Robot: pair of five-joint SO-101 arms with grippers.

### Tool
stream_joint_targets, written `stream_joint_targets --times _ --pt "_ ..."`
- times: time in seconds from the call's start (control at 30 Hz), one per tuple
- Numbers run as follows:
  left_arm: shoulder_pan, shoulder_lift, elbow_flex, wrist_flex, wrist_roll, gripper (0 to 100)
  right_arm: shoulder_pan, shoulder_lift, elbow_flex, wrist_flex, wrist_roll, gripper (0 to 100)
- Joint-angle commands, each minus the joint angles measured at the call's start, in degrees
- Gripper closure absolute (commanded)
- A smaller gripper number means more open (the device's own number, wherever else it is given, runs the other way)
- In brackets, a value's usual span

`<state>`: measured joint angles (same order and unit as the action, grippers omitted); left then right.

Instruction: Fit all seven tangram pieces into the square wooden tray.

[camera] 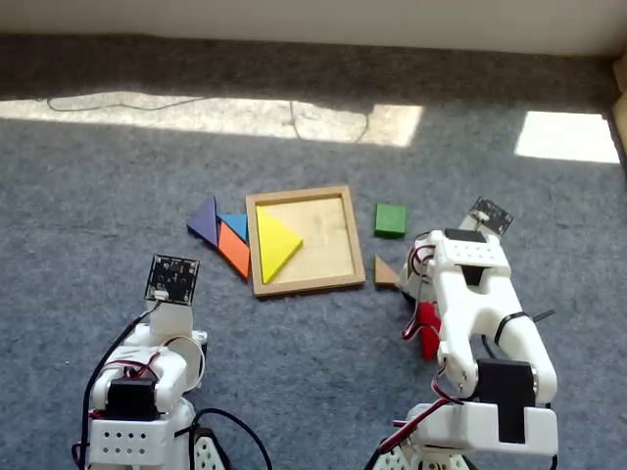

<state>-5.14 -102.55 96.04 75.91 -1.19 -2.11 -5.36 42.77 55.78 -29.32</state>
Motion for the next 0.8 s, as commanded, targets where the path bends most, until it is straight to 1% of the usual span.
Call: stream_joint_targets --times 0.0,0.2,0.3,0.4,0.47,0.6,0.77 --pt "-0.48 -1.27 1.19 0.18 -0.18 99 -0.75 -7.78 -0.66 0.48 3.69 81.0" --pt "-0.48 -1.27 1.19 0.18 -0.18 99 -1.19 -18.86 2.51 1.01 9.05 81.0" --pt "-0.48 -1.27 1.19 0.18 -0.18 99 -1.19 -21.85 2.42 0.92 13.36 81.0" --pt "-0.48 -1.27 1.19 0.18 -0.18 99 -1.63 -22.37 2.42 0.84 19.96 81.0" --pt "-0.48 -1.27 1.19 0.18 -0.18 99 -3.12 -22.46 2.15 0.48 25.93 81.0" --pt "-0.48 -1.27 1.19 0.18 -0.18 99 -8.31 -22.37 0.48 -3.65 37.10 81.0" --pt "-0.48 -1.27 1.19 0.18 -0.18 99 -14.81 -22.29 0.22 -11.12 47.38 81.0"
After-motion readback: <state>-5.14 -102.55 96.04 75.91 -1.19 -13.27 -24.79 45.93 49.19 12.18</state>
